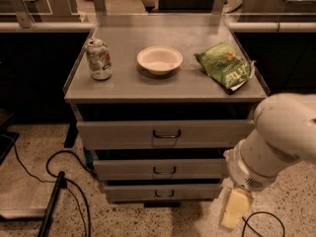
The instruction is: Open middle drawer
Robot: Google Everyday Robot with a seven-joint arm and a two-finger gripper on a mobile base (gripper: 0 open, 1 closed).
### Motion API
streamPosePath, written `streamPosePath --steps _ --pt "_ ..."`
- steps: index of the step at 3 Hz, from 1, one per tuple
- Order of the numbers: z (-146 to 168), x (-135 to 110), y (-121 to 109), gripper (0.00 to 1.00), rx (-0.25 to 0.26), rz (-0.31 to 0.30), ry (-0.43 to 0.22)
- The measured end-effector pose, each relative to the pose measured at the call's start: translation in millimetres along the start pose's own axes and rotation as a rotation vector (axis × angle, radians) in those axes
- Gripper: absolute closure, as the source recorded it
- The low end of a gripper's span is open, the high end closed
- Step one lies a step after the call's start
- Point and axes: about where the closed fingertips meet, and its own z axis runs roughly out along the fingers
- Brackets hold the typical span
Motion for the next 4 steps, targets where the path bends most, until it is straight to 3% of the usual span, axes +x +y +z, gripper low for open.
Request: streamPosePath --steps 1,3,4 --pt "81.5 13.0 -20.5 0.00 -0.037 0.022 0.025" --pt "100.8 8.9 -20.4 0.00 -0.038 0.016 0.014" --pt "129.7 -3.6 -39.6 0.00 -0.010 0.041 -0.033"
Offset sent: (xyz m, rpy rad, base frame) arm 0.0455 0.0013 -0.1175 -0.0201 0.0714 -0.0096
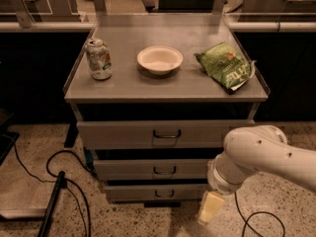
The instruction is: Open middle drawer
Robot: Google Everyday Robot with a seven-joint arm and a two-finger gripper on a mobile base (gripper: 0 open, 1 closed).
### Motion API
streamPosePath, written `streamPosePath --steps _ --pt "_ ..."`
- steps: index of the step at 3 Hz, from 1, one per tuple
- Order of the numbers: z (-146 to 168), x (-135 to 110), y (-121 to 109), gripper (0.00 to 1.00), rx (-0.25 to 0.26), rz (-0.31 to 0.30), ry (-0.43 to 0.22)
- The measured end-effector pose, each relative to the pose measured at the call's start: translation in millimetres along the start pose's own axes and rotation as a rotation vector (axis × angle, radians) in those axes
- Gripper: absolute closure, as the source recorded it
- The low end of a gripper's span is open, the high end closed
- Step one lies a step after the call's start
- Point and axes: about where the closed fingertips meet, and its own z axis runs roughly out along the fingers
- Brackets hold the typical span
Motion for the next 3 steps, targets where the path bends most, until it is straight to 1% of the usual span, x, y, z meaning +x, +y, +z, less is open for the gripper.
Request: streamPosePath --steps 1,2,3 --pt "22.1 -9.2 -17.8 0.00 0.019 0.016 -0.042" --pt "52.4 -10.0 -35.7 0.00 -0.009 0.050 -0.070" --pt "52.6 -10.0 -35.7 0.00 -0.010 0.050 -0.070"
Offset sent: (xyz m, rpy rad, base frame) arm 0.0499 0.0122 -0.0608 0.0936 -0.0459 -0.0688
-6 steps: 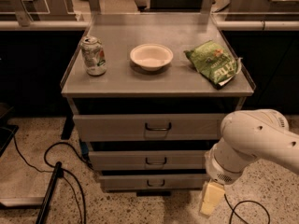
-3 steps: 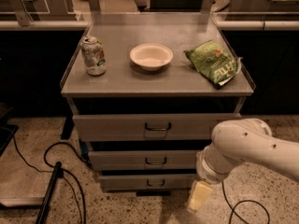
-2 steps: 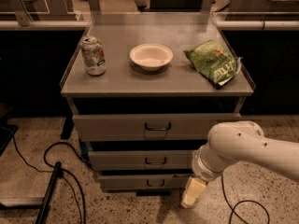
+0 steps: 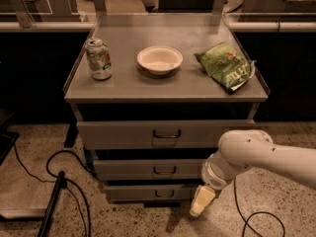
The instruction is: Open middle drawer
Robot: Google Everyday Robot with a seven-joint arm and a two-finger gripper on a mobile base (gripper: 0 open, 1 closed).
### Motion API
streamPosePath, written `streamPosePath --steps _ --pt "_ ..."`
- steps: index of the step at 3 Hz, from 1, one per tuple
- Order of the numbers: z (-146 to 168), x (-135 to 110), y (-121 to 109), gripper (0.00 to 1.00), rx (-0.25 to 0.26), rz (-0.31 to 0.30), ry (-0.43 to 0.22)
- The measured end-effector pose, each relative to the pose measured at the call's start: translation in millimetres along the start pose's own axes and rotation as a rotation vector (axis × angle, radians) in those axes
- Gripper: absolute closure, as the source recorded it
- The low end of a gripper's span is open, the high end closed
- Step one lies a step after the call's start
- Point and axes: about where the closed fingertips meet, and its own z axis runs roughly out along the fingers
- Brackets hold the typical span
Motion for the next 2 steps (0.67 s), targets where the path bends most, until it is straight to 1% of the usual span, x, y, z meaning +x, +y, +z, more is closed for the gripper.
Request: streamPosePath --steps 1,2 --pt "16.7 -0.1 0.0 0.00 0.008 0.006 -0.030" --pt "47.2 -5.8 -9.3 0.00 0.021 0.016 -0.055"
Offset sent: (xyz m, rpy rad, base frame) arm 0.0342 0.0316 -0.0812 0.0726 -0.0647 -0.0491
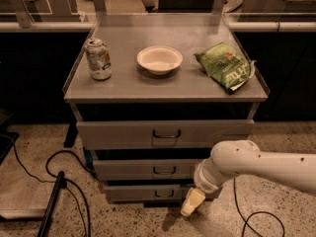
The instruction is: Open middle drawer
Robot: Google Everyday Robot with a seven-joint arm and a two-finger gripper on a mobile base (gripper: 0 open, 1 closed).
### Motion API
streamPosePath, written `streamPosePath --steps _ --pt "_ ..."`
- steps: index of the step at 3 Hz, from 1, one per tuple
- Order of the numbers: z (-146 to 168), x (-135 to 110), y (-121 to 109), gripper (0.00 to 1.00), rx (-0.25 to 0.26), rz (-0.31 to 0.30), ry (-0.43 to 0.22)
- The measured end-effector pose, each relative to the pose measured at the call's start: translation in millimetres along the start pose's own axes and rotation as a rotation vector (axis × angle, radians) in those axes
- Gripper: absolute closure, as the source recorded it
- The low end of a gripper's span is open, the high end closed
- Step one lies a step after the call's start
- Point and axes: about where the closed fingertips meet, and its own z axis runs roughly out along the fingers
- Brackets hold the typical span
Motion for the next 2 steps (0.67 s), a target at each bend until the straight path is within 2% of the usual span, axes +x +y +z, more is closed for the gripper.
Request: streamPosePath --steps 2 --pt "33.0 -2.9 -27.7 0.00 0.043 0.004 -0.024"
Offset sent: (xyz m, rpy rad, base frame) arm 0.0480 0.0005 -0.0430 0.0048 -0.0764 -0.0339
